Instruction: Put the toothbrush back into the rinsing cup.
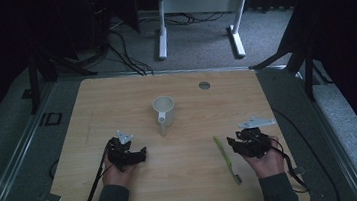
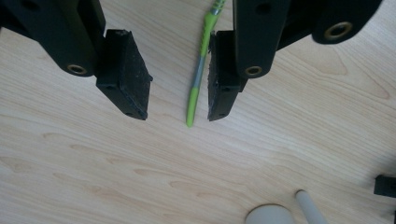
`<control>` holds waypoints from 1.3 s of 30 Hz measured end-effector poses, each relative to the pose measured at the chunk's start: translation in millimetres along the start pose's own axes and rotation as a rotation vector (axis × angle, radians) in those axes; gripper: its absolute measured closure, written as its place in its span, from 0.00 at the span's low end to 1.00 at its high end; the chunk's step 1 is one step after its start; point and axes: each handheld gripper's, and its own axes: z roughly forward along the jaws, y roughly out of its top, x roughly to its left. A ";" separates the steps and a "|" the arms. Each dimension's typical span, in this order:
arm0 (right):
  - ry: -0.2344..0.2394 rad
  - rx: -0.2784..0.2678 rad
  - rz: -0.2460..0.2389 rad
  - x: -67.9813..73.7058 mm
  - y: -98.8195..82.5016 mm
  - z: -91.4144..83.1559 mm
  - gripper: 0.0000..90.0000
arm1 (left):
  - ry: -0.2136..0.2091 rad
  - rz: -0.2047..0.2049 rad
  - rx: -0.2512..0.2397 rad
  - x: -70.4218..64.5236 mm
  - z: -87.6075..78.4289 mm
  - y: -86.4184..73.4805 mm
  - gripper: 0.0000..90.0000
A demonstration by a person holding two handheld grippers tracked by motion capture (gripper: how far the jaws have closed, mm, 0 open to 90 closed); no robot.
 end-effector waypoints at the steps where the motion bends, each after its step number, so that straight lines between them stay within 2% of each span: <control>1: -0.001 0.007 0.000 0.2 0.3 0.1 0.65 | 0.000 0.000 0.001 0.0 -0.1 0.0 0.16; 9: -0.008 0.067 0.001 3.1 4.6 1.4 0.68 | 0.000 0.000 0.001 0.0 0.0 0.0 0.16; 23: 0.001 0.180 0.003 9.2 9.6 15.3 0.74 | 0.000 0.000 0.000 0.0 0.0 0.0 0.16; 33: -0.008 0.248 0.003 7.4 8.8 24.6 0.78 | -0.001 0.001 0.002 -0.3 -0.2 0.0 0.16; 39: 0.019 0.299 0.030 1.9 8.3 33.2 0.78 | -0.001 0.001 0.002 -0.4 -0.2 0.0 0.15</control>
